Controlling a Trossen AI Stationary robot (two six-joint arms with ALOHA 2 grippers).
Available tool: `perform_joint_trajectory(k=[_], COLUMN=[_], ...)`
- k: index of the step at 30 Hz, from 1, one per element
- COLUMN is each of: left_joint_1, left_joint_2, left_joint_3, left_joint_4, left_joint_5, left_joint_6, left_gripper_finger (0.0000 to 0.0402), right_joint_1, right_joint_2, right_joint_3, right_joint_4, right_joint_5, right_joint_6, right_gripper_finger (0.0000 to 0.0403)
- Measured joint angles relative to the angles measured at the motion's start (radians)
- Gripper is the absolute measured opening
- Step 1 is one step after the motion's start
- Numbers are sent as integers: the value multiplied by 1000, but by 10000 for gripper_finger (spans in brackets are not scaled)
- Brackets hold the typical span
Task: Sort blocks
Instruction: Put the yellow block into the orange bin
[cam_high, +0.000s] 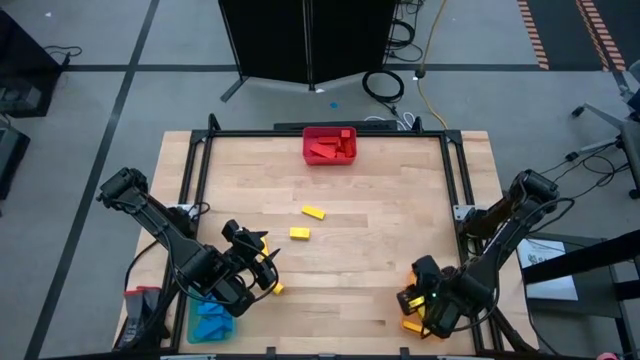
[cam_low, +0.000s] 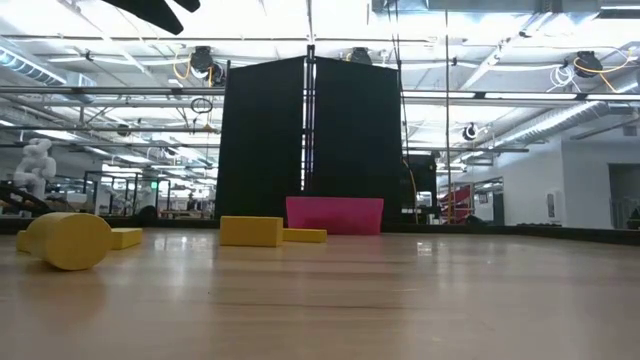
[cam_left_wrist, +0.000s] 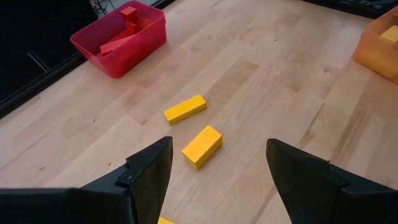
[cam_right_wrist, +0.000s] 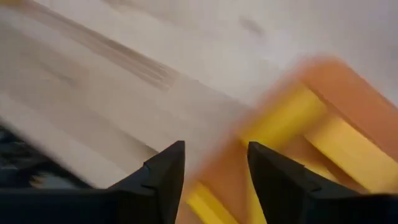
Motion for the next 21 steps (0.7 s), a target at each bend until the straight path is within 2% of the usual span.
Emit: perform_joint_trajectory(k=[3,5,10,13,16,21], left_joint_1=[0,0,0,0,0,0], left_joint_2=[0,0,0,0,0,0], left_joint_3=[0,0,0,0,0,0], left_joint_4=[0,0,0,0,0,0], left_joint_5=[0,-4,-17,-17,-8,38], left_joint_6=[0,0,0,-3,-7,-9], left_gripper_finger=[264,264,264,264,264,264], right_joint_1=[-40,-91,-310,-467,-621,-793], right_joint_2=[-12,-19,-22,-21,-17,36], right_joint_3=[68,121,242,272,273,273], right_joint_4=[-7,-14,6,126,277,483], right_joint_5=[155,222,237,234,158,-74], right_joint_6=[-125,-262,-808,-1177,-1495,-1853], right_gripper_finger=[166,166,166,166,166,167])
